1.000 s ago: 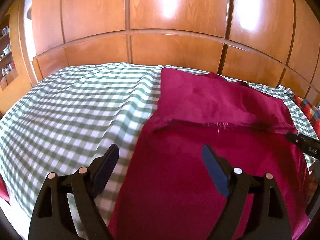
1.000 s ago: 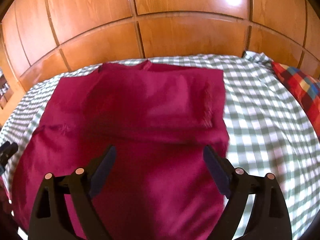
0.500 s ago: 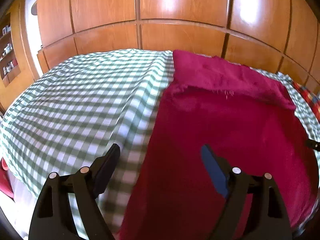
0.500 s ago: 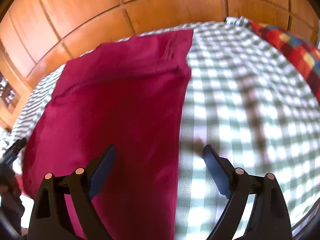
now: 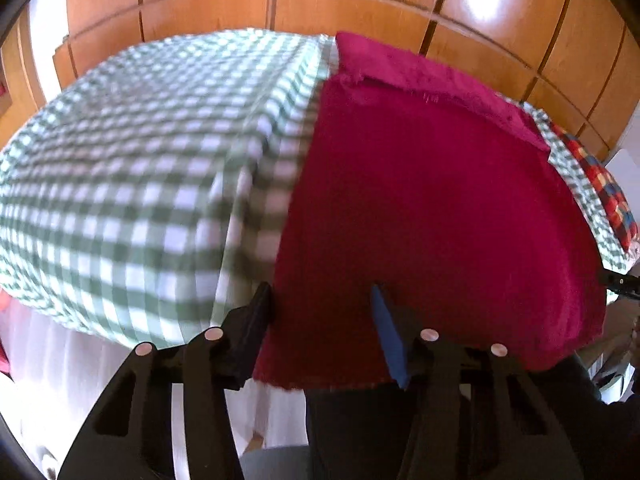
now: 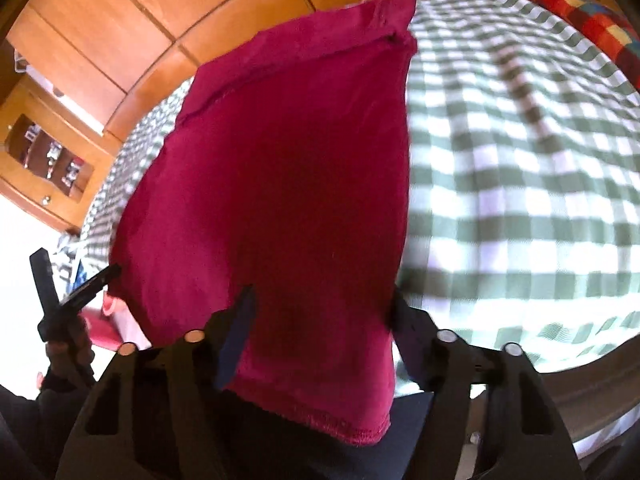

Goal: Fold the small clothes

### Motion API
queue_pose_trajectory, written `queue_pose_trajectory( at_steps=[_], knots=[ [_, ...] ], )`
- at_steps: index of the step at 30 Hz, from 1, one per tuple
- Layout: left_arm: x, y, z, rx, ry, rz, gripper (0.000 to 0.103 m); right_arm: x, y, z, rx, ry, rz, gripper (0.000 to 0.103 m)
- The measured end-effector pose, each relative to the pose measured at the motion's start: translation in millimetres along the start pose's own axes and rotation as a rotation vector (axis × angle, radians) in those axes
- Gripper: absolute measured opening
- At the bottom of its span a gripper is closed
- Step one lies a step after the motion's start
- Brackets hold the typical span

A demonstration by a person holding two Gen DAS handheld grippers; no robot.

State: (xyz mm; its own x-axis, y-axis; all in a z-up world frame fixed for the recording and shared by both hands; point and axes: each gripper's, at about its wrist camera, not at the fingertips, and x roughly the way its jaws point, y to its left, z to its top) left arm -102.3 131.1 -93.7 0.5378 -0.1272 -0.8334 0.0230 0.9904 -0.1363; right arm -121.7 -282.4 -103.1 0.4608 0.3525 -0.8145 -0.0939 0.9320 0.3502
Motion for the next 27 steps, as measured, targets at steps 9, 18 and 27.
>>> queue_pose_trajectory(
  at_steps=[9, 18, 27],
  knots=[
    [-22, -4, 7, -0.006, -0.019, -0.091, 0.008, -13, 20, 10, -0.062, -0.008, 0.050, 0.010],
    [-51, -12, 69, -0.015, -0.166, -0.287, 0.008, -38, 23, 67, -0.008, -0.162, 0.179, 0.010],
    [-2, -21, 163, -0.076, -0.178, -0.323, 0.008, -16, -18, 140, 0.112, -0.218, 0.123, 0.010]
  ],
)
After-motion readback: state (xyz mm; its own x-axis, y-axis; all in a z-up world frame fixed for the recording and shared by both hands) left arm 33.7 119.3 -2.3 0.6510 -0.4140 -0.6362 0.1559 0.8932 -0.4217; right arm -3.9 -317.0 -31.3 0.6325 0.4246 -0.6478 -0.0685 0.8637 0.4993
